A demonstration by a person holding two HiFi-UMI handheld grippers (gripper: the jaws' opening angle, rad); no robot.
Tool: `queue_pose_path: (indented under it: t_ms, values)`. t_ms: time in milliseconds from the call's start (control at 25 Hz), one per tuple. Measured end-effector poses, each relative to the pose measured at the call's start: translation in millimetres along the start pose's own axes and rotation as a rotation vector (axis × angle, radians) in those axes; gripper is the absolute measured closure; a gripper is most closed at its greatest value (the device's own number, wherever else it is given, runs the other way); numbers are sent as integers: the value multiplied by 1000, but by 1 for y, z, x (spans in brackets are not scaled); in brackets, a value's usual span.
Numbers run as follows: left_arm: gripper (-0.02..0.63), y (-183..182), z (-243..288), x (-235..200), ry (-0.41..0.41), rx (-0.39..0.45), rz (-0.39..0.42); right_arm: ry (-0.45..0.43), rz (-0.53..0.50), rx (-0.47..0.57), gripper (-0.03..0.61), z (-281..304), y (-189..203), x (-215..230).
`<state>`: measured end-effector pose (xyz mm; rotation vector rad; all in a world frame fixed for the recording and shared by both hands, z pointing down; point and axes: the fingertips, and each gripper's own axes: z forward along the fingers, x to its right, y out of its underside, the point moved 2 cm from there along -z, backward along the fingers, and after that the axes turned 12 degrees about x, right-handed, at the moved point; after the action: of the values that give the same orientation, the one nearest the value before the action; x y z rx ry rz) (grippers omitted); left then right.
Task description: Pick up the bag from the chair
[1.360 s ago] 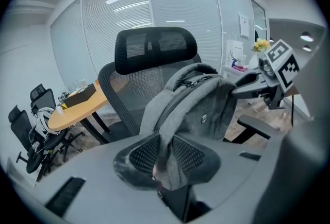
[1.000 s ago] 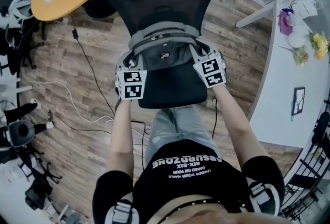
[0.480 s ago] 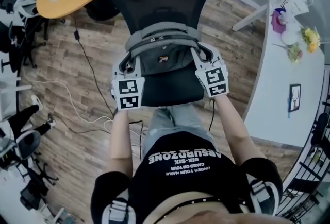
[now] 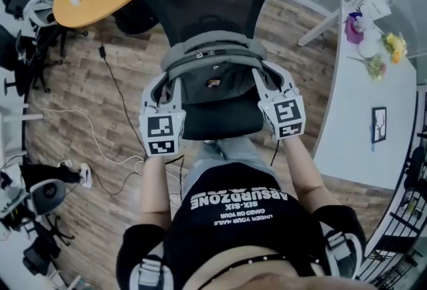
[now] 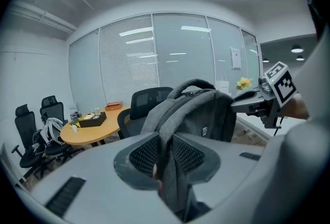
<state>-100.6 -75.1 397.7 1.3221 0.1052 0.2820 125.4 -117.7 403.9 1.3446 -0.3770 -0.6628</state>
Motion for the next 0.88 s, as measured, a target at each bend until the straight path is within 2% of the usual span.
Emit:
queue_pose_path:
  t_ms: [160, 400, 880]
  values:
    - [522, -8, -17, 9, 25, 21, -50, 11, 12, 8, 503, -23, -11, -6]
    - [522, -10, -38, 23, 68, 37, -49, 19, 43, -13, 503, -49, -5, -14]
    - [522, -2, -50, 16, 76, 41, -65, 29, 42, -40, 503, -54, -5, -30]
